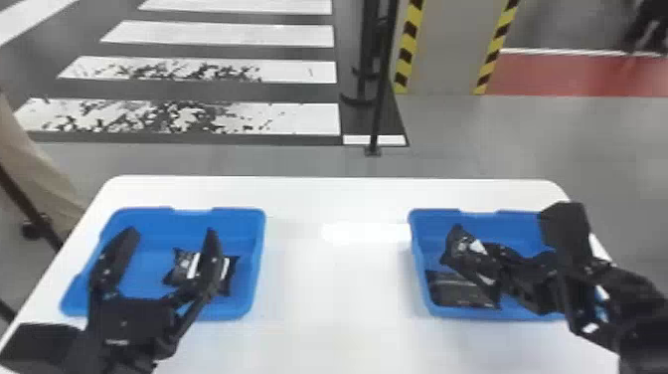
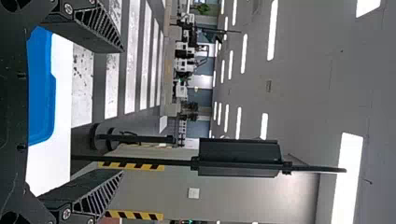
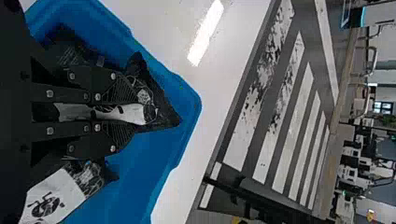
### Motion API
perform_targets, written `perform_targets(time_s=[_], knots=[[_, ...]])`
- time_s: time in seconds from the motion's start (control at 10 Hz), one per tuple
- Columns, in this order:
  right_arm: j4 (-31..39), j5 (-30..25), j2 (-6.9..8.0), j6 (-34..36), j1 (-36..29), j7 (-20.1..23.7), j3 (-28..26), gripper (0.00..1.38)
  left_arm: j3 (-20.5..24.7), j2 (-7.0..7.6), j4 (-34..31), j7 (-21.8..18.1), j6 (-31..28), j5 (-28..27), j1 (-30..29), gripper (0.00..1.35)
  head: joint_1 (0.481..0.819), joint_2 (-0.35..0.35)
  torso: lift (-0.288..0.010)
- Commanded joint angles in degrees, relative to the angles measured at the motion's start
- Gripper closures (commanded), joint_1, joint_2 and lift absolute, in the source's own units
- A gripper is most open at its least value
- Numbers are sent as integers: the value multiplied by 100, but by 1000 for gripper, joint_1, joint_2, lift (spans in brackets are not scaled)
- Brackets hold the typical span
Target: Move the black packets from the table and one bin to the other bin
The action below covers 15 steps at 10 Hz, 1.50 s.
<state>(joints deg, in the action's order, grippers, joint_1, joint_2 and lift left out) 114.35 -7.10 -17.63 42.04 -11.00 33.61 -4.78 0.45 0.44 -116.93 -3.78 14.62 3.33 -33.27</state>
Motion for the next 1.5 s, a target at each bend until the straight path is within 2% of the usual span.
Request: perform_targets(time_s=[0.0, 0.1, 0.2, 0.3, 0.4, 0.5, 0.6, 0.7, 0.9, 1.1, 1.4], knots=[[-178, -78, 31, -155, 17, -92, -13, 1036, 1, 0, 0, 0, 0, -1, 9, 116, 695, -63, -110], [-249, -21, 31, -436, -11, -101, -93, 841, 1, 0, 0, 0, -14, -1, 9, 114, 695, -76, -110], [-24, 93, 84, -858, -264, -101, -264, 343, 24, -9, 0, 0, -42, -1, 23, 116, 695, -81, -110], [314, 253, 225, -1617, -686, -180, -573, 30, 70, -18, 0, 0, -112, -24, 37, 116, 695, -80, -110], [539, 619, 427, -2644, -1248, -443, -847, 91, 104, -35, 0, 0, -197, -24, 51, 116, 695, -77, -110], [539, 1076, 638, -3361, -1656, -601, -1064, 170, 115, -26, 0, 0, -323, 33, 79, 116, 695, -75, -110], [637, 1247, 682, -3600, -1923, -725, -1064, 202, 115, -26, 0, 0, -478, 67, 122, 116, 695, -75, -110], [679, 1350, 699, -3839, -2050, -768, -1064, 206, 47, 9, 0, -9, -745, 124, 220, 116, 695, -78, -110], [623, 1556, 717, -3980, -2106, -777, -1053, 206, -33, 97, 0, -360, -2362, 273, 600, 116, 695, -83, -110], [595, 1647, 691, -3980, -2078, -768, -881, 208, -22, 149, 112, -510, -3600, -218, 1204, 116, 695, -111, -110], [609, 1819, 638, -3980, -2008, -698, -642, 208, 389, 158, 942, -782, -4359, -801, 2147, 116, 695, -62, -110]])
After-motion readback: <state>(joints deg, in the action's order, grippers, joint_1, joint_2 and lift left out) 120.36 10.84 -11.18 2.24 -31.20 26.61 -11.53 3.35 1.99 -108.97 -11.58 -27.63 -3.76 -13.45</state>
